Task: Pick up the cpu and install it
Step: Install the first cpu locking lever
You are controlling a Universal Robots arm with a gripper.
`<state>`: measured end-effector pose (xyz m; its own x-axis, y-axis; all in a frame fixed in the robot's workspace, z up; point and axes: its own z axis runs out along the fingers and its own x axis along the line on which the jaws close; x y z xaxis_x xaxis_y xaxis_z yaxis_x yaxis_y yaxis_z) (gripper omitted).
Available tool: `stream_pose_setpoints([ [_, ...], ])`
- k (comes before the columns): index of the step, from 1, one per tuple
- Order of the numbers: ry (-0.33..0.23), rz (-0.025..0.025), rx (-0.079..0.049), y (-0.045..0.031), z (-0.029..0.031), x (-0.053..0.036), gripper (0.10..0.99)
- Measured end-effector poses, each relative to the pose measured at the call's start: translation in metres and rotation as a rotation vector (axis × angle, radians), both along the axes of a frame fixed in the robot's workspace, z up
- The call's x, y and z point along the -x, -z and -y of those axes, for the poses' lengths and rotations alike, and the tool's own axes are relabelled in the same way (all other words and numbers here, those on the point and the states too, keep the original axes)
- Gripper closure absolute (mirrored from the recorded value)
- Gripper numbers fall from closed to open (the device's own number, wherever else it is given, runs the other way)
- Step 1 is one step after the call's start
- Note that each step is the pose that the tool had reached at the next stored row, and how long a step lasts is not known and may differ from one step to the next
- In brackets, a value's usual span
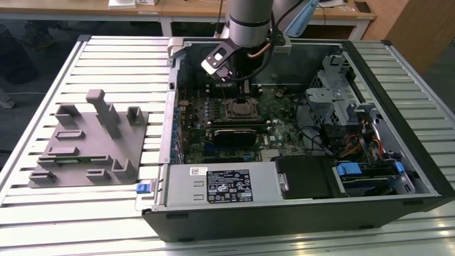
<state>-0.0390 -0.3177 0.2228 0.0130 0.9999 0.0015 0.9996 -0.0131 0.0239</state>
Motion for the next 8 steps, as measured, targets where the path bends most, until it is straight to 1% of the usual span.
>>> stream_pose_setpoints([
  [8, 0.000, 0.0001, 0.000, -0.0022, 0.0000, 0.0000, 0.980],
])
